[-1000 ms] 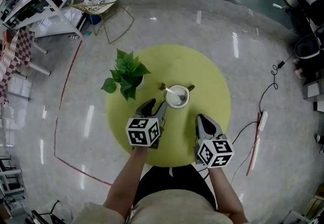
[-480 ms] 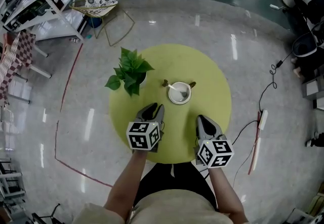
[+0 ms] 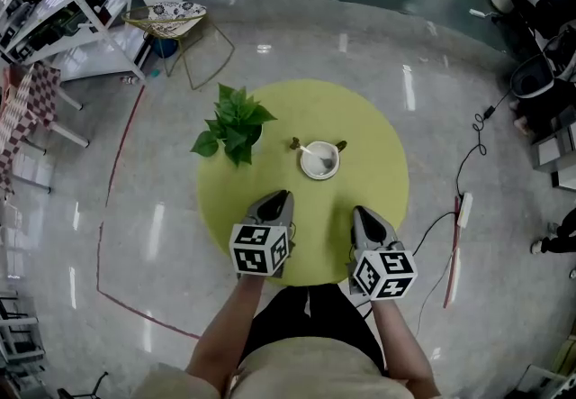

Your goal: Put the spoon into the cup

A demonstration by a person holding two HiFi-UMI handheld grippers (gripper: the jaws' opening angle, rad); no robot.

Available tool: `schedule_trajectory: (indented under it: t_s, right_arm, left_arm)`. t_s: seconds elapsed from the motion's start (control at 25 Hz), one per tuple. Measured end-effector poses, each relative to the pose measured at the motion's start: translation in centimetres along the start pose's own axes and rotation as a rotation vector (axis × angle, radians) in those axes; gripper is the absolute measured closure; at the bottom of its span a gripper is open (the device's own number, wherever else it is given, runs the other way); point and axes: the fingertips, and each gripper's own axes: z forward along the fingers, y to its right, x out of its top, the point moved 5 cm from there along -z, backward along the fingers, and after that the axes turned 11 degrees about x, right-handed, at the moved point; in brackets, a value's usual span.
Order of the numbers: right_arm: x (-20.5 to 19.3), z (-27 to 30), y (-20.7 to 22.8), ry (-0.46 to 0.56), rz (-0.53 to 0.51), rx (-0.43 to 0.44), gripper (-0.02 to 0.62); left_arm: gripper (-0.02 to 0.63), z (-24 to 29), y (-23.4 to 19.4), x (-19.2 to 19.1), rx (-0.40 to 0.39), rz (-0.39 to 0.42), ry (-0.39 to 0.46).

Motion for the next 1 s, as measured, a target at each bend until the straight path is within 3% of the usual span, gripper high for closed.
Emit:
schedule_trajectory:
  t_s: [0.36,1.0]
  right_arm:
    - [-1.0,-1.4,-1.7,0.020,-0.005,-0.026,0.595]
    - [-1.9,-4.6,-4.3,0.071,-0.027,-0.072,0.595]
  left_arm:
    - [0.604,-2.1,0.1,-0.7,-0.023,0.037,0.019]
    - [0.604,-5.7,0.9,-0.8,-0.093,0.088,0.062]
